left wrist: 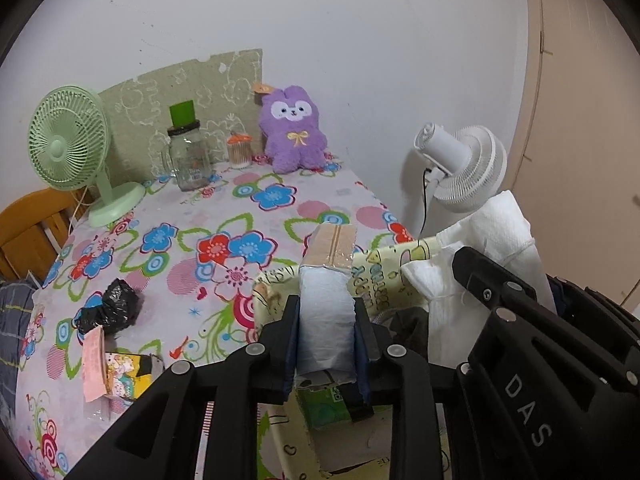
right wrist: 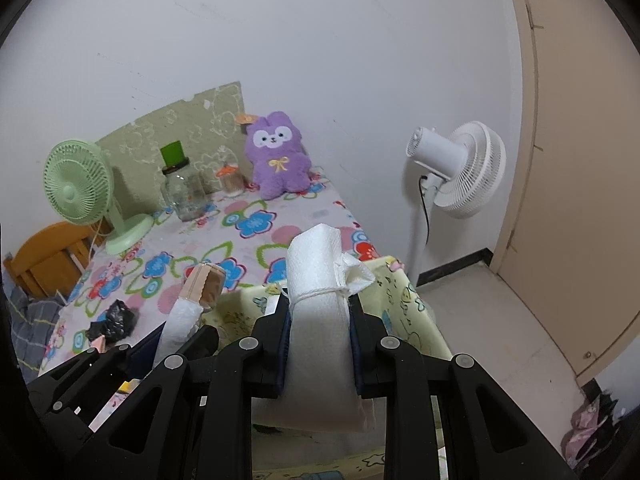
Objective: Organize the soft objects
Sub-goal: 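Lower the white sock into the box while the right gripper lowers the white cloth, then open both grippers over the box and withdraw them toward the bed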
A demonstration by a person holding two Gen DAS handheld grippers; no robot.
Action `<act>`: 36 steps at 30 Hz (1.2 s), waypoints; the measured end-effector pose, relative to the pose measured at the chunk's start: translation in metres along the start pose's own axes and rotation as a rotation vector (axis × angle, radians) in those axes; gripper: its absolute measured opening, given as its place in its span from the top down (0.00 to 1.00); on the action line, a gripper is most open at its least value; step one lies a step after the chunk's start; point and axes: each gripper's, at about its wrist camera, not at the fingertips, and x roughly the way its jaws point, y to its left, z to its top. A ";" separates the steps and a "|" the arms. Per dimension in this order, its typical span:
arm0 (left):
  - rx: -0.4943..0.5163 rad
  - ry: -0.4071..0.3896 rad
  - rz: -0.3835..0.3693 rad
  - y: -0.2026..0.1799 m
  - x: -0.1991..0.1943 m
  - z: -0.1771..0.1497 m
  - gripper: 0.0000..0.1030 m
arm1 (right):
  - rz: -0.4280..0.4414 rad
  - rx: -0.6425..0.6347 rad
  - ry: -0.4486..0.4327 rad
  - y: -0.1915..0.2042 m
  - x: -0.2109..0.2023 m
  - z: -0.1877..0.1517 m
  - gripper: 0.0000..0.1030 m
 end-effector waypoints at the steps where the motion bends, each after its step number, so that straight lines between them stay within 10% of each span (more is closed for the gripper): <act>1: 0.004 0.004 0.003 -0.001 0.002 -0.001 0.69 | -0.001 0.003 0.005 -0.001 0.002 -0.001 0.74; 9: 0.039 0.022 0.009 -0.006 0.009 -0.005 0.37 | -0.002 0.032 0.045 -0.008 0.017 -0.009 0.74; 17: 0.049 0.022 0.007 -0.006 0.009 -0.005 0.28 | 0.025 0.031 0.066 -0.006 0.026 -0.009 0.68; 27: 0.057 -0.001 -0.010 -0.004 0.000 -0.007 0.24 | 0.002 0.026 0.029 -0.002 0.013 -0.010 0.29; 36: 0.058 -0.023 -0.006 0.004 -0.018 -0.010 0.20 | 0.007 0.016 0.007 0.008 -0.004 -0.013 0.21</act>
